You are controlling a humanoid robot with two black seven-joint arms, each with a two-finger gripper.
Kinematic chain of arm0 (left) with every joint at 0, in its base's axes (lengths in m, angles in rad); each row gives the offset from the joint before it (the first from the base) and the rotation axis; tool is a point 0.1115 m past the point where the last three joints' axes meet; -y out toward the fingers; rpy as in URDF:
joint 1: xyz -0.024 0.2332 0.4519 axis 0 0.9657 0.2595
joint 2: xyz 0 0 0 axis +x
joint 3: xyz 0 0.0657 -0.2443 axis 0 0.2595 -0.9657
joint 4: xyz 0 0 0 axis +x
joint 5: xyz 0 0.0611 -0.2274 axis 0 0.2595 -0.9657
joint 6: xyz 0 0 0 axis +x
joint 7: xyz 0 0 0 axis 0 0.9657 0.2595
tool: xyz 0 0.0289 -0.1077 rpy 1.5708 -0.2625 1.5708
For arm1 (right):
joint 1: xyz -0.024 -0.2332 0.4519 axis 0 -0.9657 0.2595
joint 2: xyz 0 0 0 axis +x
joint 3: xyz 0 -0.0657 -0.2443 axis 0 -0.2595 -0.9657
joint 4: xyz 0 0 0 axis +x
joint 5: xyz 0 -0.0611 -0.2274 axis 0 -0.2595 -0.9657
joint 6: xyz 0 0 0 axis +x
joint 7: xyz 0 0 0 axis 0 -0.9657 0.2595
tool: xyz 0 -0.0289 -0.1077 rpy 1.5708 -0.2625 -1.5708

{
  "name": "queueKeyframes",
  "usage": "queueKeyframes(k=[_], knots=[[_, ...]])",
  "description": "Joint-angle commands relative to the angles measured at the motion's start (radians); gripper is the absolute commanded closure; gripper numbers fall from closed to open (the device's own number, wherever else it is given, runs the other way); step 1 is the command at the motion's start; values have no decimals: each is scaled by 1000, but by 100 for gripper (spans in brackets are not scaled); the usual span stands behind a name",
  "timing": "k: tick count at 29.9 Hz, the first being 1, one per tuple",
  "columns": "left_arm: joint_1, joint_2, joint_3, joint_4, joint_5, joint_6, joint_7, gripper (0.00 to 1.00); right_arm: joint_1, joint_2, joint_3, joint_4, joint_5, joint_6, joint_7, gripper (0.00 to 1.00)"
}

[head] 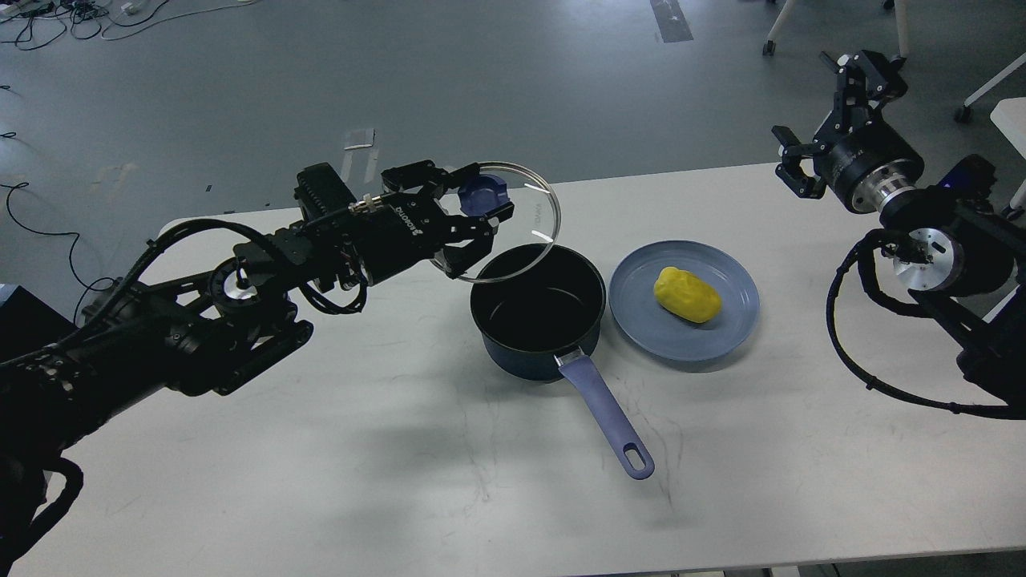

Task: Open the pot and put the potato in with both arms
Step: 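Lift the glass lid off the pot with the left gripper, moving it aside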

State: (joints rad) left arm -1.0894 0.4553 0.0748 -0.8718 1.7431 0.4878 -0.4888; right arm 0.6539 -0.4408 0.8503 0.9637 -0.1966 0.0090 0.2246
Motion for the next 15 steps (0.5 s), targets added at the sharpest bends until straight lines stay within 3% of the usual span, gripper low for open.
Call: queueKeyframes(k=[1, 6, 15], knots=[[19, 97, 2, -82, -2, 1, 0, 56, 4, 4, -1, 4, 0, 0, -1, 0], [65, 212, -4, -141, -2, 1, 0, 56, 4, 4, -2, 1, 0, 2, -1, 0], [195, 301, 2, -141, -1, 1, 0, 55, 3, -6, -7, -3, 0, 5, -1, 0]])
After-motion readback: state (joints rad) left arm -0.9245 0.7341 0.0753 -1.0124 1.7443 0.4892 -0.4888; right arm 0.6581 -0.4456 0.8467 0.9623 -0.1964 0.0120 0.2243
